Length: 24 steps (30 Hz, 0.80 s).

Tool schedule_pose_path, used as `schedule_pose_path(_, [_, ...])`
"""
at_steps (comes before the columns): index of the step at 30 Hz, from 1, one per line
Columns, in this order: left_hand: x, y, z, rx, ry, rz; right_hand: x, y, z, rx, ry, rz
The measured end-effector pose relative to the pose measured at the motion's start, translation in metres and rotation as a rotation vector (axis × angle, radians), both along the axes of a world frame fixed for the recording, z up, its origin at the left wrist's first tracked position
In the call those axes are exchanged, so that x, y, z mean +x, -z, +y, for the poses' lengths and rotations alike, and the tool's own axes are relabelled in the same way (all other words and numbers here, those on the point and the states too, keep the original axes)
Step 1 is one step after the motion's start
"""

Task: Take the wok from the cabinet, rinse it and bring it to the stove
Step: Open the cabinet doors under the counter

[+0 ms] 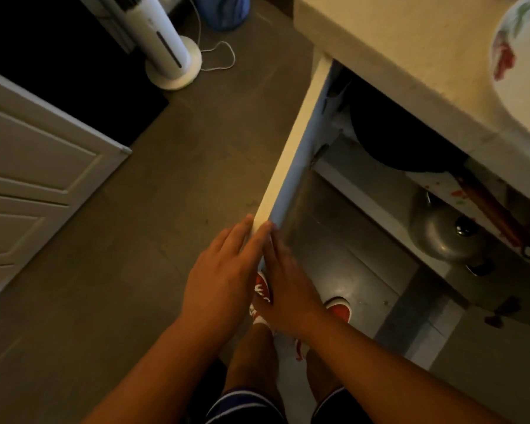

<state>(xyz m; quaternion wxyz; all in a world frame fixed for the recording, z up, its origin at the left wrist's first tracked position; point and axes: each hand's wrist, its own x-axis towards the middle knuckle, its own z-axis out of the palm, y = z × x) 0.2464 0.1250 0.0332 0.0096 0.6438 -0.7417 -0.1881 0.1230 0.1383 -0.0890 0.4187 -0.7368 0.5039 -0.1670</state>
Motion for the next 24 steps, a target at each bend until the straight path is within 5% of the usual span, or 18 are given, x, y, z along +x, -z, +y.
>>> schedule_pose_path(10, [0.064,0.017,-0.021,-0.153,-0.078,-0.099,0.045,0.004,-0.045,-0.088,-0.199,-0.025])
schedule_pose_path(24, [0.108,0.037,-0.057,-0.314,-0.222,-0.157,0.129,0.025,-0.078,-0.135,-0.052,-0.023])
